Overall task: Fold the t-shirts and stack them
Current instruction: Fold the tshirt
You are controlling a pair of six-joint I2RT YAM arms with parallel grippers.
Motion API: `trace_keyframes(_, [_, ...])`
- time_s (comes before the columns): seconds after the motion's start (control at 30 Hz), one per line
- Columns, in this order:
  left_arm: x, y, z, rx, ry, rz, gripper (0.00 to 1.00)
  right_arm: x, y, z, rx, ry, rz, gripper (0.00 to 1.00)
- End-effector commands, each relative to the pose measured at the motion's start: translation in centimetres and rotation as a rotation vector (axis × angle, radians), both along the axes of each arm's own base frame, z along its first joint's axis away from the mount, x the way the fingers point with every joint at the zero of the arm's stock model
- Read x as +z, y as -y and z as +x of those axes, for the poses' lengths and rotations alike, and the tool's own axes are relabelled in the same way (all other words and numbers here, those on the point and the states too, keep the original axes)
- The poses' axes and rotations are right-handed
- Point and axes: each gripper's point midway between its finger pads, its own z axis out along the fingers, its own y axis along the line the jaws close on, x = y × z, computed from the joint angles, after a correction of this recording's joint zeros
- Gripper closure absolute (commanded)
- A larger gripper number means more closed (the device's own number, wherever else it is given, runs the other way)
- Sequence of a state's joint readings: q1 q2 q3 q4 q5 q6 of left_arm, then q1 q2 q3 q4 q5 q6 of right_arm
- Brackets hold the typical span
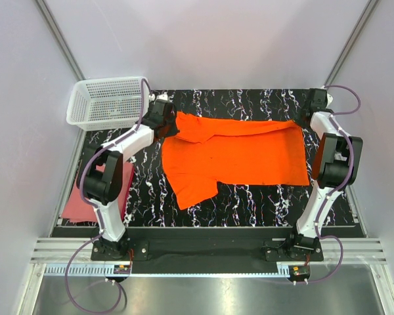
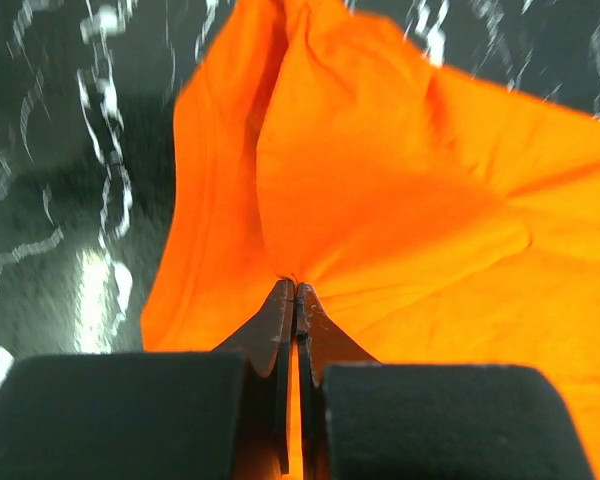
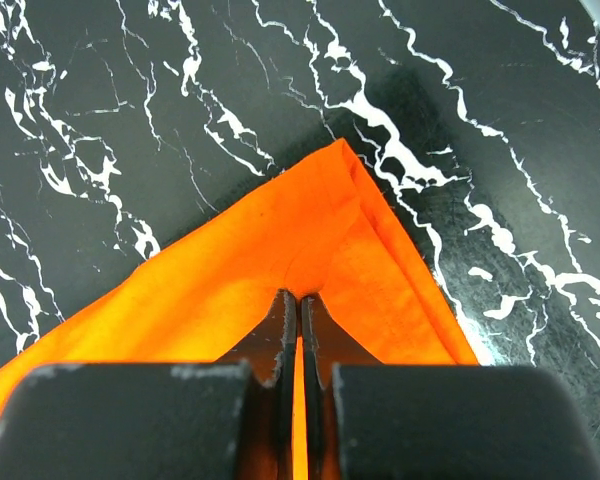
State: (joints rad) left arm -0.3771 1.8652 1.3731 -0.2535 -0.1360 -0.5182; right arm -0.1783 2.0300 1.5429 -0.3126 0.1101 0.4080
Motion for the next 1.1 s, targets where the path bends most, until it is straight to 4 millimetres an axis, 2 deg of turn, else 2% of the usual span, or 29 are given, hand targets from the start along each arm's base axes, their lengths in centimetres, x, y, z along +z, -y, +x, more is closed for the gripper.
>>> trace_keyframes(0.0, [3.0,0.5,-0.5,0.022,0.046,-0.099,1.0,1.7,0.7,1.1,0.001,0.043,-0.002,1.0])
trace_keyframes(0.2, [3.0,0.1,-1.4,0.031,0.041,-0.111,1.0,1.3,1.2,0.9,-0.003,0.033,-0.002,1.0])
trace_keyframes(0.4, [3.0,0.7,-2.1,0.016,0.027,-0.146,1.0,0.6,1.1,0.6,-0.005,0.016,0.003,1.0])
trace_keyframes(0.53, [2.4,1.4,-2.6,-0.012,0.002,-0.179,1.0,0.3,1.2,0.4,-0.012,0.011,0.006,1.0])
trace_keyframes(0.73, [1.1,1.2,-3.5,-0.009,-0.022,-0.186,1.0,-0.1,1.5,0.0,-0.028,-0.005,-0.008,1.0])
trace_keyframes(0.83, [0.8,1.7,-4.2,-0.035,-0.028,-0.212,1.0,-0.2,1.7,-0.3,-0.038,-0.014,-0.012,1.0])
trace_keyframes(0.9, [0.7,1.4,-4.4,-0.033,-0.027,-0.2,0.98,-0.3,2.1,-0.9,-0.057,-0.038,-0.029,0.97])
trace_keyframes(0.97, [0.6,0.9,-4.7,-0.023,-0.021,-0.182,0.92,-0.4,2.2,-1.5,-0.069,-0.059,-0.034,0.94])
trace_keyframes(1.03, [1.0,-0.3,-4.5,0.031,0.011,-0.151,0.91,0.1,2.4,-1.8,-0.078,-0.056,-0.049,0.9])
trace_keyframes(1.07, [2.1,-0.3,-4.1,0.034,0.052,-0.164,0.92,0.1,2.5,-2.0,-0.079,-0.06,-0.054,0.9])
